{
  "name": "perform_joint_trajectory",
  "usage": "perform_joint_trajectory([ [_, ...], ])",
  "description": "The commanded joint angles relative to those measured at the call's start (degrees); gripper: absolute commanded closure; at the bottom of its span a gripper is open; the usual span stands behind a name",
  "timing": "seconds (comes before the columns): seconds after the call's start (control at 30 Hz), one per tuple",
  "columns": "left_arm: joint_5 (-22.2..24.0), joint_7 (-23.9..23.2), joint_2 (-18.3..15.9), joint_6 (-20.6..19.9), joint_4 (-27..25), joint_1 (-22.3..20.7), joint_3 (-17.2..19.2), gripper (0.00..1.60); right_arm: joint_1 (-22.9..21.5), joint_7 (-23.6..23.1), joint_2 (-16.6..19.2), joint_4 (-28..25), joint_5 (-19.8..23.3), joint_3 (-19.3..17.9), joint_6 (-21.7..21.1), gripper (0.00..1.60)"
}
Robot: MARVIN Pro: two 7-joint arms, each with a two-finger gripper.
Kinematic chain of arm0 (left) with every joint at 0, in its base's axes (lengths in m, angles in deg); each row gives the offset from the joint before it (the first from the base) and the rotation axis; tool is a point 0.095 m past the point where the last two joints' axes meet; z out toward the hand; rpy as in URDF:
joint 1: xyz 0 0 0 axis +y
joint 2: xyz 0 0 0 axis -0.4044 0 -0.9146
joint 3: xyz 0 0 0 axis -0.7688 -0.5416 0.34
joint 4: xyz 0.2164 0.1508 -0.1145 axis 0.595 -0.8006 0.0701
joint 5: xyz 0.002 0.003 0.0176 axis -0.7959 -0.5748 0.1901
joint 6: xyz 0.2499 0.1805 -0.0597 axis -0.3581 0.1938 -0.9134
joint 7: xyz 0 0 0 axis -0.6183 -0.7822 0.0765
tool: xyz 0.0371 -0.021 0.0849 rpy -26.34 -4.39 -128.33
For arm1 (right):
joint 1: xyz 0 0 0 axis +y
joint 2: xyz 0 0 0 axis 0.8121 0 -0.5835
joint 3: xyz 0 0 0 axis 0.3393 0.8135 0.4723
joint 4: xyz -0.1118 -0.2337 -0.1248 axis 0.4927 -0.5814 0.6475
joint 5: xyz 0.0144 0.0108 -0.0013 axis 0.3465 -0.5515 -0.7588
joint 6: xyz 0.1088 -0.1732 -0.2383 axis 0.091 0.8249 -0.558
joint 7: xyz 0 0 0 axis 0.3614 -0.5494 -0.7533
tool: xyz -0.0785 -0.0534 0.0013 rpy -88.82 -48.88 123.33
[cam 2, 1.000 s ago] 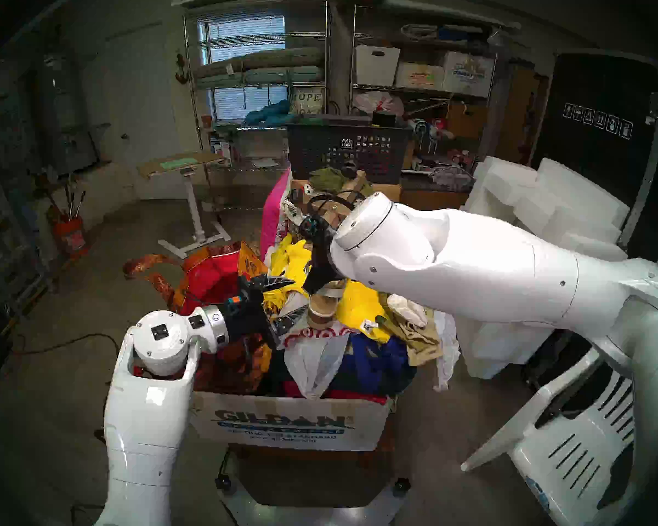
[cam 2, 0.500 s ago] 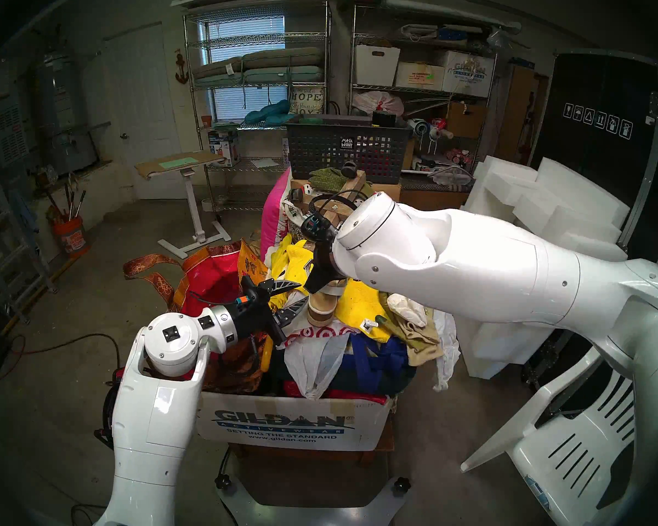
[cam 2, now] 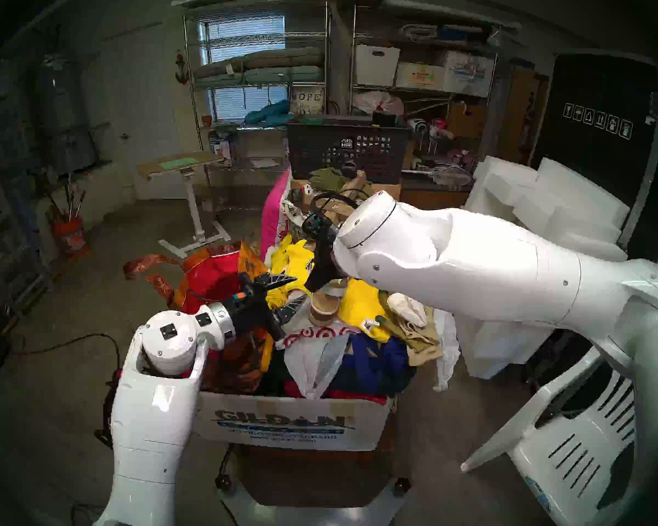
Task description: Unbuckle a shoe
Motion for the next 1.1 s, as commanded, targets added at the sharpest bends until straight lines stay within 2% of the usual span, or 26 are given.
perform_joint_trajectory([
  [0.0, 1.92, -1.43, -0.38, 0.00, -2.83, 0.93, 1.22, 0.48, -1.22, 0.04, 0.11, 0.27, -0.35, -1.13, 0.45, 1.51],
  [0.17, 1.75, -1.30, 0.08, 0.11, -2.19, 0.65, 1.33, 0.51, -1.15, 0.02, 0.01, 0.34, -0.43, -1.12, 0.53, 1.52],
  [0.27, 1.63, -0.17, 0.26, 0.33, -1.81, 0.10, 0.49, 0.46, -1.14, -0.03, -0.26, 0.53, -0.48, -1.10, 0.55, 1.51],
  [0.57, 1.22, 0.07, 0.49, -0.17, -2.05, -1.01, -0.23, 0.47, -1.12, 0.03, -0.50, 0.55, -0.51, -1.12, 0.49, 1.50],
  [0.7, 0.49, 0.73, 0.51, 0.09, -1.21, -1.27, -0.80, 0.50, -1.06, 0.10, -0.54, 0.47, -0.43, -1.17, 0.51, 1.50],
  [0.73, 0.10, 0.84, 0.48, 0.02, -0.76, -1.25, -1.00, 0.59, -1.00, 0.23, -0.55, 0.39, -0.36, -1.21, 0.51, 1.50],
  [0.97, -0.98, 2.52, 0.57, 1.47, 1.59, -1.61, -1.57, 0.58, -0.77, 0.77, -0.49, 0.00, 0.01, -1.40, 0.38, 1.49],
  [1.07, -1.11, 2.99, 0.58, 1.54, 1.44, -1.61, -1.75, 0.63, -0.78, 0.83, -0.44, -0.13, 0.08, -1.42, 0.29, 1.50],
])
